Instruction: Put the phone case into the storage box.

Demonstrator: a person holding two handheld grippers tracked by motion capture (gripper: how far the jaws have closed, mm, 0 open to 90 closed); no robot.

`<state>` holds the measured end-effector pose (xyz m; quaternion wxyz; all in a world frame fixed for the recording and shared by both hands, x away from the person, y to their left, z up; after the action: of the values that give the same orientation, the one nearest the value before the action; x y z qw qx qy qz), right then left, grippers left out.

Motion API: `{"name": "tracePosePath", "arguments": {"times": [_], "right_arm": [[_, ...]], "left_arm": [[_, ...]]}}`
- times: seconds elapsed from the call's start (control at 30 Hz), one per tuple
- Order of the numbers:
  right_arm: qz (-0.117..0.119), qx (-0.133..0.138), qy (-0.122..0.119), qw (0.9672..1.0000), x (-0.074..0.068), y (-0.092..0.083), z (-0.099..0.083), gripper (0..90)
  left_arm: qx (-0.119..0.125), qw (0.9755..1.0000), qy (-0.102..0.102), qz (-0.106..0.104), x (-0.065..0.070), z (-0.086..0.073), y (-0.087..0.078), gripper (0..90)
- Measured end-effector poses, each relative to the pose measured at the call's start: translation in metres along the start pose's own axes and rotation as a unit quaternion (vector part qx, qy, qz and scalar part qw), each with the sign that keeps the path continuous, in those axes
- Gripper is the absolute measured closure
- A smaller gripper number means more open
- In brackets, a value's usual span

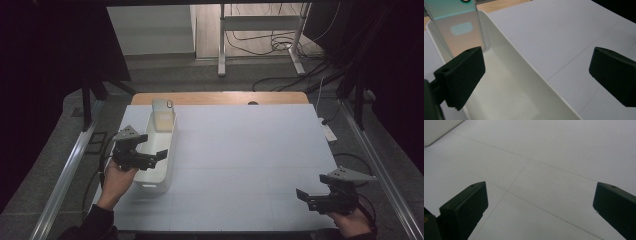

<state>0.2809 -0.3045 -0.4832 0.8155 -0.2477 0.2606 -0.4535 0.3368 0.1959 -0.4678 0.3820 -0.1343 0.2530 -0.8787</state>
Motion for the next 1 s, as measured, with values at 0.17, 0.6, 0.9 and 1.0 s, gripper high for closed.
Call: {"name": "tracePosePath", "arguments": {"times": [0.17, 0.6, 0.9, 1.0], "right_arm": [[0.0, -0.001, 0.0, 1.0, 0.0, 0.0, 0.0, 0.0], [0.001, -0.002, -0.001, 1.0, 0.0, 0.0, 0.0, 0.0], [0.0, -0.002, -0.002, 1.0, -0.001, 0.0, 0.0, 0.0], [0.0, -0.002, -0.001, 1.0, 0.0, 0.0, 0.0, 0.0]], "left_arm": [[-0.002, 1.0, 0.002, 0.005, 0.004, -0.004, -0.005, 0.5], [0.011, 0.9999, -0.001, 0.014, 0.012, -0.012, -0.021, 0.4], [0.015, 0.9997, 0.001, 0.021, 0.018, -0.019, -0.03, 0.3], [0.016, 0.9997, -0.001, 0.021, 0.019, -0.02, -0.033, 0.3]]}}
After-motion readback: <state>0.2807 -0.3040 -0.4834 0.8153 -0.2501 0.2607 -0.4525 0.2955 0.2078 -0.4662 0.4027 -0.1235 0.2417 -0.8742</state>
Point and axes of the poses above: each handheld gripper's, and its own axes: y roughly forward along the jaws, z roughly out of its top, x roughly to its right, the point moved 6 cm from there along y, roughly forward along the jaws, and after that the axes turned 8 degrees about y, right-handed, at the moved point
